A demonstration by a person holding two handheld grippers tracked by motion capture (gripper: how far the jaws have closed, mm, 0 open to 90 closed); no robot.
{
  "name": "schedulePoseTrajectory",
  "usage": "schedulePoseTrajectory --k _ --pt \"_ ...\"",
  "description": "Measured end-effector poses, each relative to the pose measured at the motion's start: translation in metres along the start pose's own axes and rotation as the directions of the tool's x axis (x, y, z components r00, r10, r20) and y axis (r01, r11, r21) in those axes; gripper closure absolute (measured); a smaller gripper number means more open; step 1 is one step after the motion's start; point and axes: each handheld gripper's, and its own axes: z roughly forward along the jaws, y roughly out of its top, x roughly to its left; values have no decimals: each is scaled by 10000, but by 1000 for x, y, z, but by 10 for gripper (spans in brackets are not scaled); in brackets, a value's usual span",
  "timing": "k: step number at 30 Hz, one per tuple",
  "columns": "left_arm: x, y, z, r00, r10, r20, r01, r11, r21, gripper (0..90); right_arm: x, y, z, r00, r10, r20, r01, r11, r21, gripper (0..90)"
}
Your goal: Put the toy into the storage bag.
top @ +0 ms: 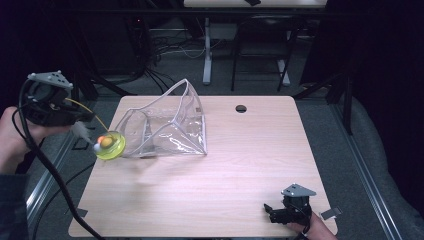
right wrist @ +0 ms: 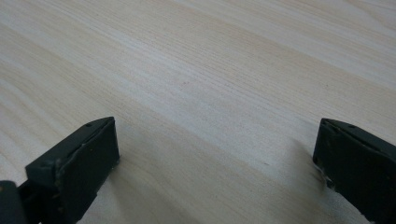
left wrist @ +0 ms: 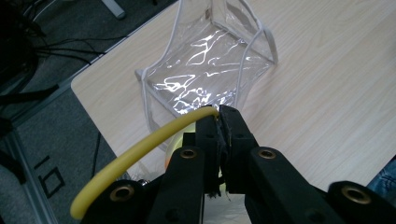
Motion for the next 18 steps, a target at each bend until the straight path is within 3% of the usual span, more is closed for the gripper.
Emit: schedulePoseTrajectory --k 18 --pt "16 37 29 9996 -109 259 106 9999 91 874 0 0 0 10000 -63 -14 63 10000 27 0"
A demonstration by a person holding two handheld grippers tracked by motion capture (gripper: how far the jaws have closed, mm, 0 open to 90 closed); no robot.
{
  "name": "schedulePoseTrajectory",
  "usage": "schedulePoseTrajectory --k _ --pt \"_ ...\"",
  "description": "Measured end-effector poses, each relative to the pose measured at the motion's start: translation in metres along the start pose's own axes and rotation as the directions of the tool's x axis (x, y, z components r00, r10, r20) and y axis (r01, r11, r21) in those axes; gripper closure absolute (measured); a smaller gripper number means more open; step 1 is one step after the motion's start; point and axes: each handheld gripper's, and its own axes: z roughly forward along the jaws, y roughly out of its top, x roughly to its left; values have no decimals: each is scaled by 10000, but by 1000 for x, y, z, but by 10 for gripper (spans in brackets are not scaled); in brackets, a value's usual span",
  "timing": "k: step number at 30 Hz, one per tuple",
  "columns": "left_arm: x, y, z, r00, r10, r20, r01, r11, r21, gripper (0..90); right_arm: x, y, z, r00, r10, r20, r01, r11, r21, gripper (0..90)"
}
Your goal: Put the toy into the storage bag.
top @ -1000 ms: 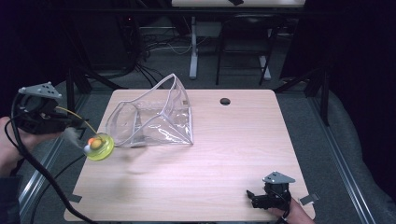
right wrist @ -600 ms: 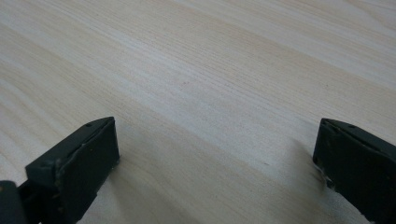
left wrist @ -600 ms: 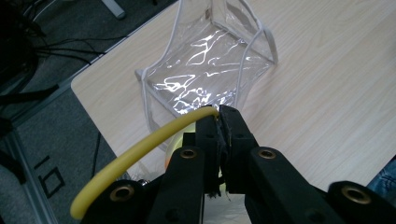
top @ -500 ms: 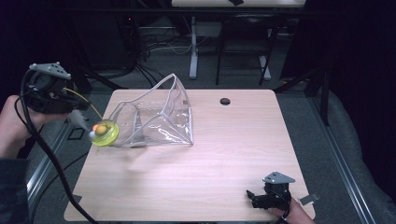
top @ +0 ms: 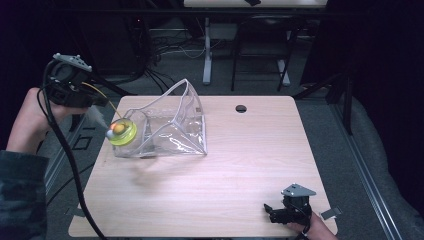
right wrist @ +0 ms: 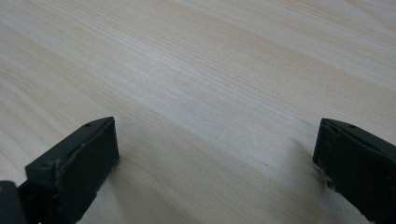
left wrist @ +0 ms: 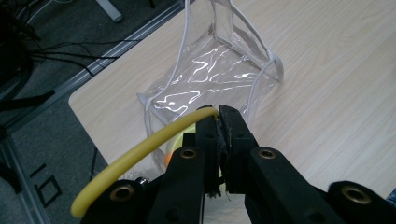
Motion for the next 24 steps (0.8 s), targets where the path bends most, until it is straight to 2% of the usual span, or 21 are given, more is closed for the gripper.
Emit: schedulePoseTrajectory --k 13,16,24 --pt "14 12 28 9992 -345 190 343 9994 105 875 0 0 0 10000 24 -37 -24 10000 -46 0" --pt "16 15 37 9991 -361 210 355 9989 315 875 0 0 0 10000 27 -40 -27 10000 -27 0" --pt "21 18 58 9970 -616 459 594 9971 467 876 0 0 0 10000 28 -44 -28 10000 -35 0"
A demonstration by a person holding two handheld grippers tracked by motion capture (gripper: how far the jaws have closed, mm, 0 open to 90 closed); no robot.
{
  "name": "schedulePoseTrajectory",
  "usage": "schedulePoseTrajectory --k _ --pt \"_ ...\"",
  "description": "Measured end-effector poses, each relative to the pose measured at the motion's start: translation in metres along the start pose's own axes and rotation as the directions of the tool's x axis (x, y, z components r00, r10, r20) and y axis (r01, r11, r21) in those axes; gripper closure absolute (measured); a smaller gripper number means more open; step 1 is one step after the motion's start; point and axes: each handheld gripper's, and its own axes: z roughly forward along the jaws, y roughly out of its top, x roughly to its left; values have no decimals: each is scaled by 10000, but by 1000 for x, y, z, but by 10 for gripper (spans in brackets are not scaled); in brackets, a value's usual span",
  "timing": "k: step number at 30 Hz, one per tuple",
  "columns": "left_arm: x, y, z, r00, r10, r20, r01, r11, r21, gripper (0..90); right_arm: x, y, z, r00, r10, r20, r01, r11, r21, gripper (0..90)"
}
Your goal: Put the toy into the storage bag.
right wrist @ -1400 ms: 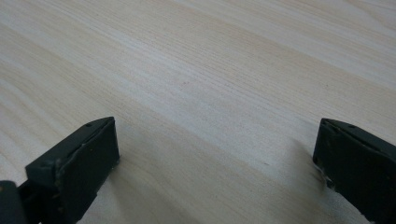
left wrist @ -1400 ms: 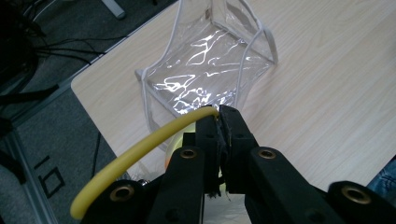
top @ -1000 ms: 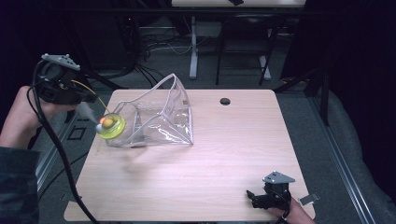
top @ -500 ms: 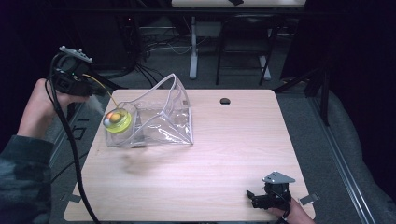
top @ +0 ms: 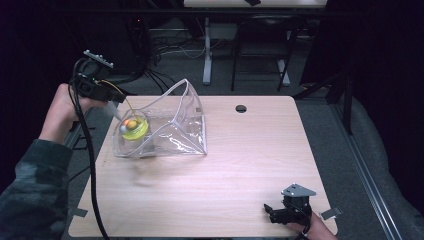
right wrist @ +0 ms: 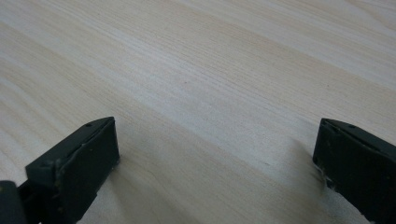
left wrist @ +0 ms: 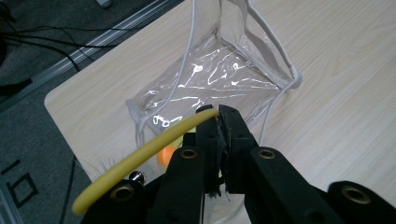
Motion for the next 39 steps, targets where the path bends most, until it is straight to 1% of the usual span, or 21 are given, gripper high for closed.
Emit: schedulePoseTrajectory --k 4,7,9,15,16,18,23,26,28,31,32,33,36,37,39 --pt "2 2 10 9997 -200 120 199 9998 83 876 0 0 0 10000 0 -3 0 10000 0 0" --pt "2 3 18 9995 -249 175 247 9996 112 877 0 0 0 10000 -4 -2 4 10000 -1 0" --pt "2 3 24 9995 -248 196 244 9995 223 877 0 0 0 10000 -52 -20 53 10000 55 0" --pt "4 3 39 9987 -408 297 399 9987 315 877 0 0 0 10000 -38 -4 38 10000 41 0" --pt "5 3 41 9983 -442 382 429 9985 348 878 0 0 0 10000 -39 -5 39 10000 41 0" --pt "6 3 45 9973 -531 511 514 9981 352 878 0 0 -1 10000 -52 -22 52 10000 54 0" --pt "8 3 52 9960 -672 590 652 9973 352 878 0 0 -1 10000 -59 -22 59 10000 54 0" --pt "8 2 56 9962 -672 556 647 9969 458 877 0 0 0 10000 -4 -13 4 10000 -12 0" --pt "9 1 61 9958 -722 560 694 9963 507 877 0 0 -1 10000 -54 -23 54 10000 49 0" --pt "10 -1 68 9965 -697 466 661 9951 736 878 0 0 0 10000 -16 -20 16 10000 3 0" --pt "11 -2 70 9960 -724 527 683 9947 774 878 0 0 0 10000 -7 -12 7 10000 -7 0" --pt "12 -3 71 9952 -782 588 735 9943 768 878 0 0 0 10000 -14 -14 14 10000 -6 0" --pt "13 -3 74 9947 -848 576 805 9941 727 878 0 0 0 10000 -14 -20 14 10000 3 0" --pt "13 -3 75 9952 -825 518 785 9941 744 878 0 0 0 10000 -15 -21 15 10000 -1 0" --pt "13 -2 76 9953 -811 537 770 9942 752 878 0 0 0 10000 -9 -11 9 10000 -6 0"
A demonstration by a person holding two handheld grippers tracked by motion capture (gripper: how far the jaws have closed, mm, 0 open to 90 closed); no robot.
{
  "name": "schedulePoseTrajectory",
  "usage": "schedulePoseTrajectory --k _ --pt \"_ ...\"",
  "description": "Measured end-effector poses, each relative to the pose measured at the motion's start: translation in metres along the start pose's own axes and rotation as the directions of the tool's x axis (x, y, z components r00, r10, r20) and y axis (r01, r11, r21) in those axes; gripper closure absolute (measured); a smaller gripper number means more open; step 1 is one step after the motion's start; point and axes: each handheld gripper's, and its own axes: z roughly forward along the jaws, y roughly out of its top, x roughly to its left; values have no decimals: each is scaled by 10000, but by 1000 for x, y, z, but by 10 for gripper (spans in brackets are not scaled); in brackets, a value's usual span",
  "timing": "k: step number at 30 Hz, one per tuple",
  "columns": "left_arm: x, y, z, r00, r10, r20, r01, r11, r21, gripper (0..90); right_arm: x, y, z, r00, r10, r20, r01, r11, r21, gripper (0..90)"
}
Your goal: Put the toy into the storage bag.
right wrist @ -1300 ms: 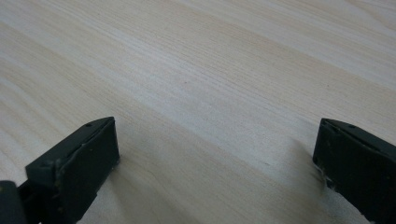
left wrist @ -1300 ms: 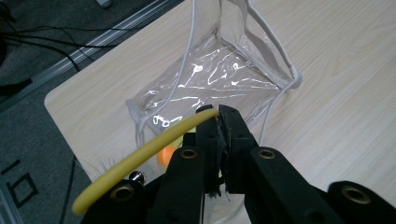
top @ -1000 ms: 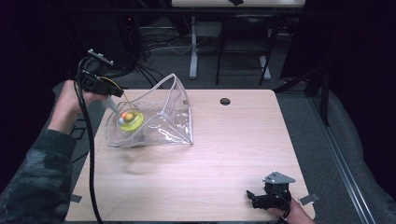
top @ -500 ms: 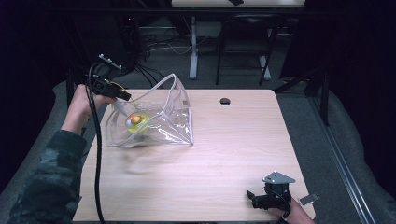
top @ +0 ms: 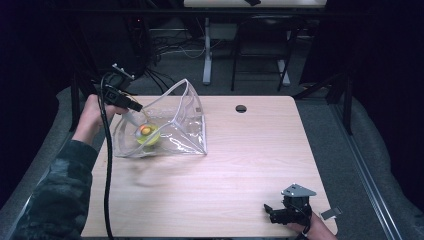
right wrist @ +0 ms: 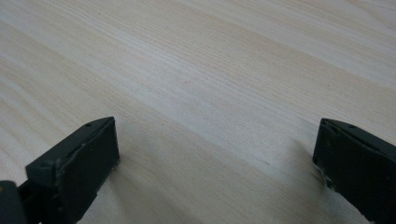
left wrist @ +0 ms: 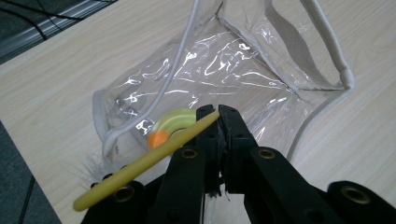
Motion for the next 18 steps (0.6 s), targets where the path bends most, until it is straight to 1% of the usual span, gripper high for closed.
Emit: schedulePoseTrajectory --k 10,16,18 --pt "-2 3 8 10000 31 35 -32 9999 158 878 0 0 0 10000 -3 -6 3 10000 4 0" --pt "-2 3 14 9999 -56 100 55 9998 168 878 0 0 -1 10000 -55 -22 55 10000 59 0" --pt "-3 3 16 9999 -42 124 39 9997 239 879 0 0 -1 10000 -56 -19 56 10000 59 0"
